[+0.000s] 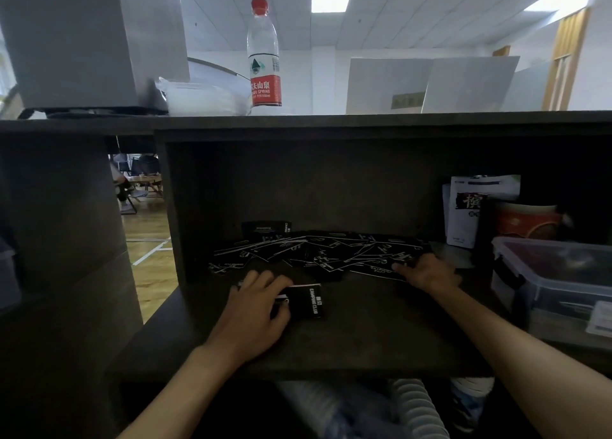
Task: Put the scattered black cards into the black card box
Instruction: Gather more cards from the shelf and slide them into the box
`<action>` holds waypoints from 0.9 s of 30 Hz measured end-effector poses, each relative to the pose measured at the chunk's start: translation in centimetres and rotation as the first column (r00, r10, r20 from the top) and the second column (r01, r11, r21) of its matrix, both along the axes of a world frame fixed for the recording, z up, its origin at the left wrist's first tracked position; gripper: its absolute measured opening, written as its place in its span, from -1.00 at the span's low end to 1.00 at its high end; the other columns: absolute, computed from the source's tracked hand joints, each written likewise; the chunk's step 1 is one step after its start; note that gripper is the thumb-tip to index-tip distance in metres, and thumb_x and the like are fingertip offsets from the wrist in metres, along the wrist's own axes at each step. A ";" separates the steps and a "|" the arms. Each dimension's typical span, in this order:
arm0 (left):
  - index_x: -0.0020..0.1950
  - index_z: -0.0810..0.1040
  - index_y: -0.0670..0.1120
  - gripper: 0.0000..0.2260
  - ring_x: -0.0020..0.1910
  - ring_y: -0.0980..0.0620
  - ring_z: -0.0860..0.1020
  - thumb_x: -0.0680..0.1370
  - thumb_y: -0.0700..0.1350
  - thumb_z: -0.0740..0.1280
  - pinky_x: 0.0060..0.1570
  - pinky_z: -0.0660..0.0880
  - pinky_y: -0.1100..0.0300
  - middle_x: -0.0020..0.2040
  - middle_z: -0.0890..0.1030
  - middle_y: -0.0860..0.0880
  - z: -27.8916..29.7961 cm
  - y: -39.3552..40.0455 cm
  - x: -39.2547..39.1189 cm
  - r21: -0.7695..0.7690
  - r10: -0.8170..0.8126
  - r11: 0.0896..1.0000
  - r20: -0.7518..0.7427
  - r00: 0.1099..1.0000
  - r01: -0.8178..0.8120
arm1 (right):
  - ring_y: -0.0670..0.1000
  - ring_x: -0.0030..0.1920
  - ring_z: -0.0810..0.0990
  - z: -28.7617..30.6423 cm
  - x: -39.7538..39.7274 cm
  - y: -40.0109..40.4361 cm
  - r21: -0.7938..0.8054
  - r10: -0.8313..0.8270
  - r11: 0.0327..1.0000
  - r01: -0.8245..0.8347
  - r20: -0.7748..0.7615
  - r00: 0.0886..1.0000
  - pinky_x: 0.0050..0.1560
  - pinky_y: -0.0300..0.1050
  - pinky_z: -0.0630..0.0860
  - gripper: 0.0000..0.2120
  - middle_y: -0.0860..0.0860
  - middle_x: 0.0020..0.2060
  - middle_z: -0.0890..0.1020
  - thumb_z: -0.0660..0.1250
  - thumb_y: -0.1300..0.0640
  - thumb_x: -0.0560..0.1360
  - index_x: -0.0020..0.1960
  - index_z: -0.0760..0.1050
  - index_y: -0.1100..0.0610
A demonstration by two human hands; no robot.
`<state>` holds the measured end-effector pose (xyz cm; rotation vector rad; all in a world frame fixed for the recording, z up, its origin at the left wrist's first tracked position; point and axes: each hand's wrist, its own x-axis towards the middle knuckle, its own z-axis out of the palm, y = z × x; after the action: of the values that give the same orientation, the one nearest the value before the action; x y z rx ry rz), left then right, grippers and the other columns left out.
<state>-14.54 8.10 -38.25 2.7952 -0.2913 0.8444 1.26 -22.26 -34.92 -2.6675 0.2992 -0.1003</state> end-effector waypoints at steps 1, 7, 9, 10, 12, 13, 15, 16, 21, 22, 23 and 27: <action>0.22 0.40 0.18 -0.74 0.09 0.14 0.33 0.54 0.08 0.19 0.06 0.42 0.02 0.04 0.40 0.18 0.0 -0.5 0.1 -0.005 -0.003 1.000 0.005 1.000 0.003 | 0.26 0.42 0.32 0.0 0.8 -0.1 0.018 0.017 1.000 -0.017 -0.024 1.000 0.39 0.20 0.29 -0.42 0.21 0.39 0.40 0.36 -0.30 0.46 0.26 0.44 0.13; 0.22 0.43 0.15 -0.76 0.07 0.14 0.35 0.55 0.05 0.26 0.06 0.43 0.05 0.03 0.42 0.19 -0.2 -0.4 -0.1 -0.038 -0.018 0.999 0.027 0.999 0.019 | 0.21 0.39 0.39 0.5 3.3 -0.7 0.237 0.098 0.969 -0.073 -0.097 0.990 0.40 0.16 0.36 -0.23 0.19 0.42 0.40 0.55 -0.06 0.38 0.46 0.32 0.19; 0.22 0.44 0.15 -0.76 0.07 0.14 0.36 0.55 0.05 0.26 0.05 0.44 0.05 0.02 0.43 0.19 -0.1 -0.6 -0.2 -0.038 -0.021 0.999 0.032 0.999 0.022 | 0.19 0.34 0.44 0.7 3.5 -0.9 0.332 0.114 0.940 -0.080 -0.084 0.990 0.35 0.11 0.42 -0.28 0.19 0.37 0.44 0.57 0.07 0.38 0.43 0.34 0.21; 0.22 0.44 0.15 -0.76 0.07 0.14 0.36 0.55 0.05 0.27 0.05 0.44 0.05 0.02 0.43 0.19 0.0 -0.6 -0.2 -0.038 -0.022 0.999 0.031 0.999 0.023 | 0.19 0.31 0.47 0.7 3.5 -1.0 0.373 0.117 0.924 -0.080 -0.077 0.990 0.30 0.07 0.46 -0.31 0.19 0.34 0.47 0.56 0.13 0.38 0.41 0.36 0.23; 0.22 0.44 0.15 -0.77 0.06 0.15 0.36 0.56 0.05 0.26 0.06 0.43 0.05 0.02 0.44 0.19 0.1 -0.6 -0.2 -0.041 -0.022 0.999 0.026 0.999 0.023 | 0.13 0.10 0.57 0.5 3.1 -1.3 0.433 0.103 0.898 -0.076 -0.040 0.994 0.01 -0.04 0.55 -0.45 0.16 0.14 0.56 0.54 0.22 0.40 0.33 0.44 0.25; 0.22 0.44 0.15 -0.78 0.06 0.15 0.36 0.57 0.06 0.26 0.07 0.43 0.05 0.03 0.44 0.20 0.1 -0.6 -0.3 -0.043 -0.021 0.999 0.024 0.999 0.022 | 0.07 -0.06 0.59 0.4 2.8 -1.6 0.473 0.085 0.878 -0.073 -0.003 0.996 -0.20 -0.10 0.54 -0.56 0.13 -0.01 0.59 0.50 0.24 0.42 0.26 0.49 0.25; 0.23 0.45 0.16 -0.77 0.07 0.15 0.37 0.58 0.07 0.25 0.07 0.42 0.06 0.04 0.45 0.20 0.1 -0.6 -0.2 -0.041 -0.023 0.999 0.030 0.999 0.024 | -0.02 -0.34 0.60 0.1 1.7 -2.4 0.585 0.027 0.809 -0.053 0.053 0.998 -0.46 -0.21 0.42 -0.76 0.11 -0.19 0.60 0.42 0.26 0.48 0.13 0.54 0.24; 0.25 0.44 0.16 -0.76 0.08 0.15 0.37 0.58 0.08 0.24 0.08 0.41 0.07 0.06 0.45 0.20 0.1 -0.6 -0.1 -0.040 -0.022 0.999 0.033 0.999 0.023 | -0.04 -0.43 0.59 0.0 0.8 -2.6 0.634 0.015 0.772 -0.043 0.050 0.999 -0.52 -0.25 0.38 -0.82 0.11 -0.22 0.61 0.40 0.25 0.49 0.09 0.54 0.23; 0.34 0.45 0.17 -0.69 0.22 0.21 0.37 0.59 0.07 0.27 0.18 0.37 0.11 0.20 0.48 0.23 0.0 -0.4 0.2 -0.075 -0.047 0.996 0.030 0.998 0.050 | -0.02 -0.42 0.65 -0.3 -4.8 -0.2 0.777 0.275 0.599 -0.195 0.030 0.961 -0.54 -0.24 0.35 -0.85 0.11 -0.20 0.66 0.39 0.27 0.51 0.06 0.51 0.20; 0.35 0.45 0.17 -0.68 0.26 0.23 0.36 0.59 0.05 0.28 0.19 0.36 0.14 0.22 0.47 0.24 0.0 -0.4 0.2 -0.085 -0.053 0.995 0.036 0.998 0.056 | -0.01 -0.40 0.66 -0.3 -5.9 1.0 0.776 0.333 0.577 -0.253 0.059 0.941 -0.54 -0.23 0.36 -0.84 0.11 -0.20 0.66 0.38 0.28 0.52 0.08 0.49 0.20; 0.37 0.44 0.18 -0.66 0.29 0.25 0.34 0.59 0.05 0.29 0.20 0.33 0.17 0.26 0.47 0.24 -0.1 -0.3 0.2 -0.090 -0.055 0.994 0.040 0.998 0.058 | 0.00 -0.37 0.67 -0.3 -6.9 2.2 0.761 0.392 0.562 -0.324 0.100 0.914 -0.53 -0.24 0.36 -0.84 0.10 -0.19 0.67 0.37 0.28 0.53 0.09 0.48 0.18; 0.45 0.35 0.21 -0.58 0.43 0.27 0.22 0.59 0.06 0.28 0.38 0.26 0.12 0.39 0.35 0.27 -0.2 -0.1 0.4 -0.085 -0.061 0.994 0.033 0.998 0.064 | -0.06 -0.16 0.63 -0.5 -9.6 5.9 0.562 0.613 0.528 -0.637 0.266 0.744 -0.22 -0.26 0.49 -0.84 0.05 -0.19 0.70 0.34 0.30 0.54 0.03 0.48 0.07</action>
<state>-14.18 7.96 -38.42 2.6810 -0.3367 0.8650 -8.30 -16.33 -35.39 -1.9315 -0.5804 0.1612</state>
